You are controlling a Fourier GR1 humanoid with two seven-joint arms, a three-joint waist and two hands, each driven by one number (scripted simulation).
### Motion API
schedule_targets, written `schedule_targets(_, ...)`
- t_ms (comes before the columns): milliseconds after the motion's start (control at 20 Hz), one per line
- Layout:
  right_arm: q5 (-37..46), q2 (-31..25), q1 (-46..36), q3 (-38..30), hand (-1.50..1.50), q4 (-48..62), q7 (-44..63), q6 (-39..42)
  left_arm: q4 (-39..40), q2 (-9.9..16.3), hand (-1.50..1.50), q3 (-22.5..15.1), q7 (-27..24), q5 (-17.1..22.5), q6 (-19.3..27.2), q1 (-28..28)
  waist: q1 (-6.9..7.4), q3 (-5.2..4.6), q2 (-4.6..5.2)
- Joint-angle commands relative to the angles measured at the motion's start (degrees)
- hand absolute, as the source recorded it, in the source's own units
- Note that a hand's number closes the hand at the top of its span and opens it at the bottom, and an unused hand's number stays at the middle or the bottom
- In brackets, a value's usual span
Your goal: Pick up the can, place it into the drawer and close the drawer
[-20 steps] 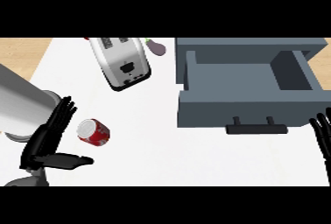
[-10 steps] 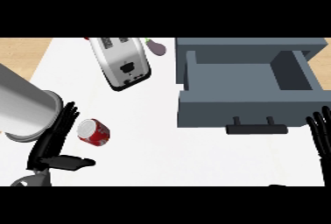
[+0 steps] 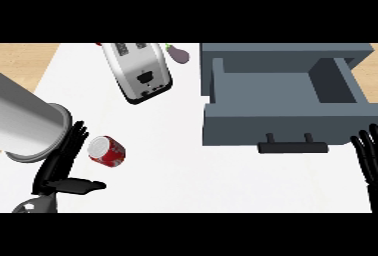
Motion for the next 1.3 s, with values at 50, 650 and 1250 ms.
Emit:
schedule_targets(50, -1.47, 0.03, 1.05, -1.50, -1.50, -0.47, -0.52, 1.42, 3.80, -0.90, -1.50, -0.87, -1.55, -0.47, 1.06, -1.10, 0.02, 0.01, -0.02)
schedule_targets(650, -3.25, -0.03, 0.41, -1.99, -1.50, -5.31, 4.32, 0.73, 9.83, -0.48, -1.50, -0.46, -4.09, 0.08, 2.48, -4.94, -0.02, 0.00, -0.02)
schedule_targets(1250, -6.16, -1.87, -1.28, -6.23, -1.50, -1.99, 2.51, 2.88, 16.05, -2.79, -1.50, -1.94, -3.85, -0.91, 6.22, -13.01, -0.18, 0.00, 0.02)
